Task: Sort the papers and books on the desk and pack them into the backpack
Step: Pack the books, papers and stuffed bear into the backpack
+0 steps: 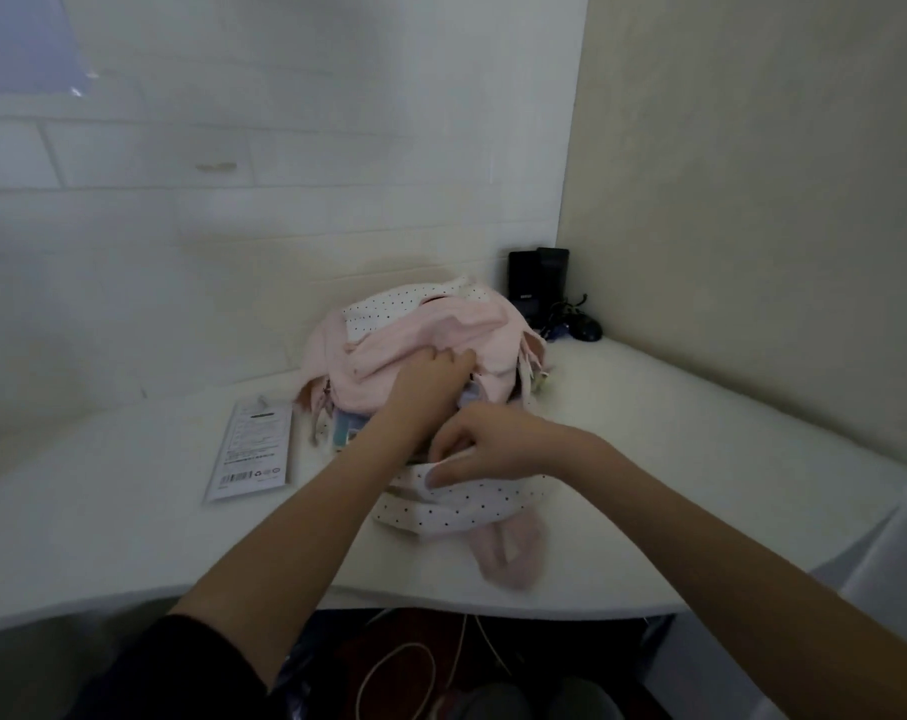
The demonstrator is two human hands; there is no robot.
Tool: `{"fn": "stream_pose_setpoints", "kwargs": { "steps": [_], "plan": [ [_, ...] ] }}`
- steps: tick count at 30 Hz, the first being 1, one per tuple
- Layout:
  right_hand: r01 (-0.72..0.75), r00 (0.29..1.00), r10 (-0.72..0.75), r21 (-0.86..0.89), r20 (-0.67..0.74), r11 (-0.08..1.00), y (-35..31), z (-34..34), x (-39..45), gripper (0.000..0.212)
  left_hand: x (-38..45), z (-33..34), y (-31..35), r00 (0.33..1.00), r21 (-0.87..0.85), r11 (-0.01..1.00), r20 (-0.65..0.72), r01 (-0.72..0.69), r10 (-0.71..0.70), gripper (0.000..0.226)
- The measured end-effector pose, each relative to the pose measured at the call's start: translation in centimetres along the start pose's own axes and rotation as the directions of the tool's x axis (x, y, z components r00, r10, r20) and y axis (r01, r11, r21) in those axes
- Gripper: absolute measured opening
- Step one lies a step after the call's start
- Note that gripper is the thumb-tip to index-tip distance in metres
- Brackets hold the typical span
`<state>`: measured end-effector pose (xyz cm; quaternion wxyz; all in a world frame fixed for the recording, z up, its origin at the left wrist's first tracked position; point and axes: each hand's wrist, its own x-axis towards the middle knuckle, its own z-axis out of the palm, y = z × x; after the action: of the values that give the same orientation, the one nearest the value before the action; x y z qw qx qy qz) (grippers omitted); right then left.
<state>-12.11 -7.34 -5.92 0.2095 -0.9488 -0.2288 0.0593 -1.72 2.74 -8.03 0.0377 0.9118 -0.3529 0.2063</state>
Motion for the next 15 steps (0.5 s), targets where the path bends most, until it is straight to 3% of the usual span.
{"fn": "stream_pose_setpoints", "kwargs": {
  "steps": [2,4,6,8,10,13,15],
  "plan": [
    [-0.089,0.992,0.079,0.105,0.099,0.990,0.3,0.3,0.2,0.025,-0.1,-1.1,-1.0,0.994,-0.148,0.989,0.102,-0.008,0.023,0.051],
    [-0.223,0.969,0.210,0.092,0.130,0.970,1.1,0.7,0.4,0.036,-1.4,-2.1,-3.6,0.951,-0.293,0.953,0.308,0.077,0.018,0.089],
    [-0.261,0.964,0.256,0.087,0.064,0.961,1.8,1.4,1.0,0.032,-3.5,-1.9,-6.5,0.912,-0.145,0.972,0.395,0.184,-0.113,0.108],
    [-0.148,0.987,0.156,0.159,-0.036,0.976,1.6,2.1,1.8,0.041,-5.7,-0.8,-8.0,0.891,-0.075,0.937,0.345,0.341,-0.296,0.108],
    [-0.012,0.987,0.032,0.132,-0.156,0.991,1.0,2.8,3.2,0.054,-7.5,-0.7,-7.4,0.862,-0.242,0.838,0.277,0.490,-0.424,0.112],
    [0.090,0.957,-0.123,-0.132,-0.263,0.987,1.5,4.1,5.8,0.061,-8.7,-1.1,-5.9,0.877,-0.629,0.649,0.115,0.428,-0.466,0.090],
    [-0.003,0.970,-0.066,-0.281,-0.236,0.960,2.0,5.0,6.6,0.072,-9.2,-0.9,-5.2,0.885,-0.671,0.597,0.212,0.440,-0.414,0.059]
  ]
}}
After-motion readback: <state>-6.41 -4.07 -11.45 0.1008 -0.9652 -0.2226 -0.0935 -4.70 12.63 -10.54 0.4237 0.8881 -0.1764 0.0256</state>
